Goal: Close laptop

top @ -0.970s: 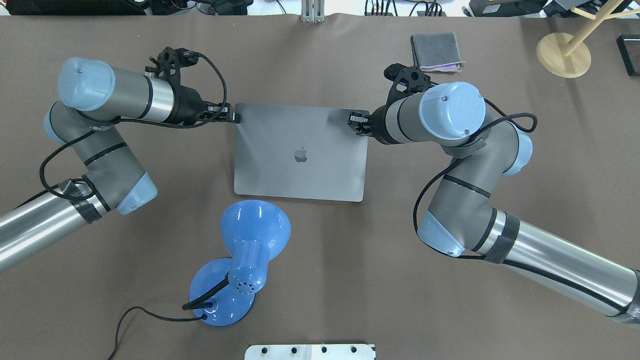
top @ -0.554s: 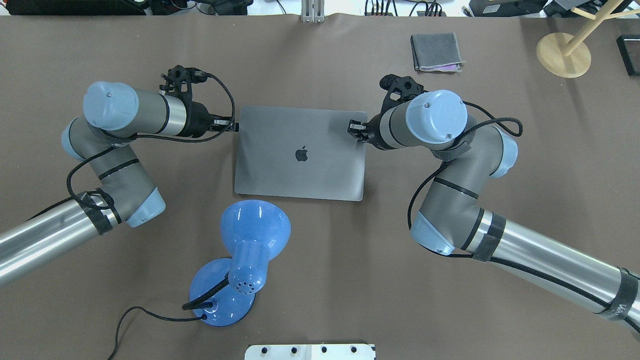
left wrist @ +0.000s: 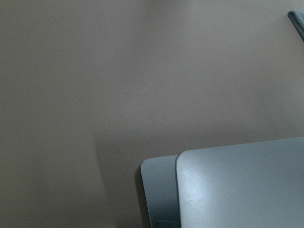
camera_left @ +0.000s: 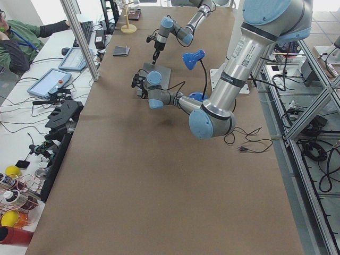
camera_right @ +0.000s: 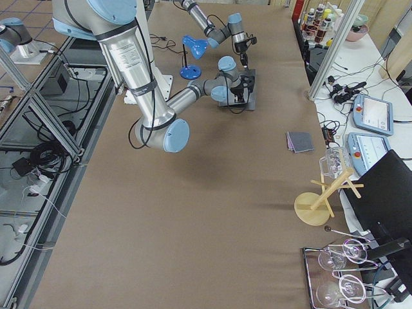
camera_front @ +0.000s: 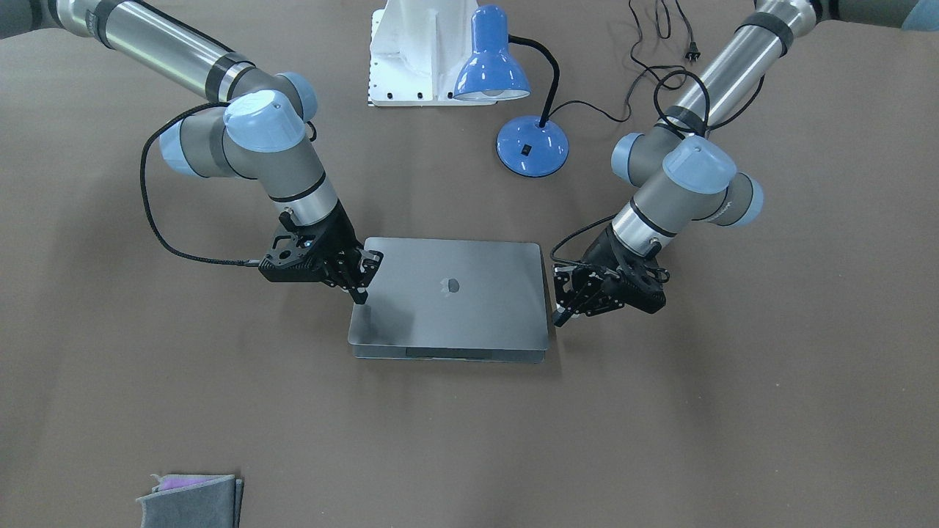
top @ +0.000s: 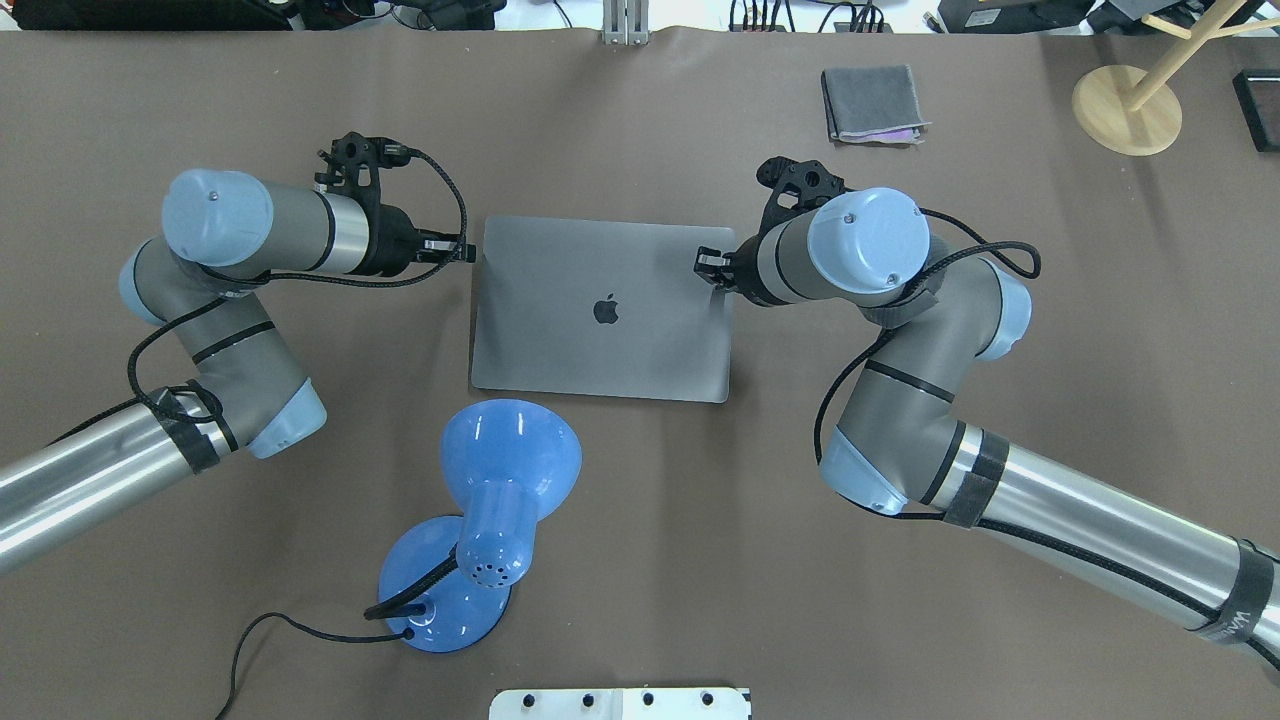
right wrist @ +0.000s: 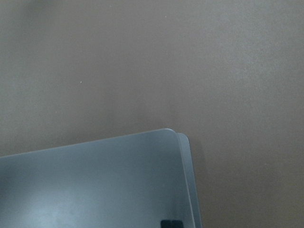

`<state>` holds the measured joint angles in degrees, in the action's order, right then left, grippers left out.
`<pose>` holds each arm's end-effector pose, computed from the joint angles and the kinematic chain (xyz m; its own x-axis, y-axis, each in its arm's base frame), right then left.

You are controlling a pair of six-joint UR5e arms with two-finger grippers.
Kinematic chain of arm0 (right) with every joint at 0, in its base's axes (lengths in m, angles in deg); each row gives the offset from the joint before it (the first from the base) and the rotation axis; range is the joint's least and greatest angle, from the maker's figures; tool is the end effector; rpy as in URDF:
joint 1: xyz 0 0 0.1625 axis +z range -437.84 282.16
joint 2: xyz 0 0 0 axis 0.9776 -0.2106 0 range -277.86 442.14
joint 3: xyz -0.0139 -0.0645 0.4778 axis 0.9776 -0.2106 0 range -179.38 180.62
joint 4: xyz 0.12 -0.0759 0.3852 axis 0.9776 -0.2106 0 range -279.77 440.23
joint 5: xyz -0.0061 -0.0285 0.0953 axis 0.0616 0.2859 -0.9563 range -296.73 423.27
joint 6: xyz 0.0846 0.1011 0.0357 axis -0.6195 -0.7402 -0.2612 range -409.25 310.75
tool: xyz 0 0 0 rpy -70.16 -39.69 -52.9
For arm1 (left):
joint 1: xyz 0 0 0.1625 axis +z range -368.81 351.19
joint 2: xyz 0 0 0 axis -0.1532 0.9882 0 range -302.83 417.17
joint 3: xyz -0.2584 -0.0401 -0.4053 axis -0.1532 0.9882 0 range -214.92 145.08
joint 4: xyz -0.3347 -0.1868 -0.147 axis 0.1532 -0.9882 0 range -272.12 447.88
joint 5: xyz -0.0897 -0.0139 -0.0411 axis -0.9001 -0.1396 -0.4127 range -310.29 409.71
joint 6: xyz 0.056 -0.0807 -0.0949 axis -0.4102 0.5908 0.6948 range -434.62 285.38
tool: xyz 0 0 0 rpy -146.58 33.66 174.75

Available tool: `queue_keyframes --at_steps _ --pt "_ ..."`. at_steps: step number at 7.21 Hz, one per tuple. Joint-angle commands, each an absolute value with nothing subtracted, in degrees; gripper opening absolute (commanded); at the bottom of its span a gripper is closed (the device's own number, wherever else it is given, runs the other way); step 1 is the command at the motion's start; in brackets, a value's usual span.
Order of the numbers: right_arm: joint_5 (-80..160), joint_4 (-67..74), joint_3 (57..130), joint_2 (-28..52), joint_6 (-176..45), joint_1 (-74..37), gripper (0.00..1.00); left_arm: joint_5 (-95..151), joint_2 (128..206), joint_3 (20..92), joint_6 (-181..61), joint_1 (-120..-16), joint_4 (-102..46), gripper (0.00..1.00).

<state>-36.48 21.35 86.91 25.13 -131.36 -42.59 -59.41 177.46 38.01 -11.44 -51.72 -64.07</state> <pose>-0.5632 -0.5330 0.3570 0.4611 0.1602 0.8727 -0.3889 0.9205 0.0365 0.5047 -0.5902 0.4269 0.3530 0.2539 -0.9005 0.2825 0.8886 0.3613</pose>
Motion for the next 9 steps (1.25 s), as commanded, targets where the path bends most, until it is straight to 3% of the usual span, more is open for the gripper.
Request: queue_keyframes --at_steps 1,4,5,6,9 --pt "-36.7 21.3 87.4 25.0 -131.4 -42.6 0.00 -59.6 176.2 38.5 -14.0 -55.6 -63.7 0.00" --pt "-36.8 21.2 87.5 24.8 -131.4 -41.6 0.00 -60.1 177.4 41.6 -13.3 -55.2 -59.9 0.00" --pt "-37.8 20.5 87.4 24.2 -131.3 -39.8 0.39 -64.7 177.0 43.1 -14.0 -56.6 -55.8 0.46" --pt "-38.6 19.9 88.1 22.4 -130.1 -37.6 0.99 -64.4 176.0 45.9 -14.8 -57.8 -54.2 0.98" --pt "-46.5 9.4 93.3 17.8 -111.1 -29.0 1.00 -75.9 169.9 57.6 -35.1 -68.8 -32.0 0.99"
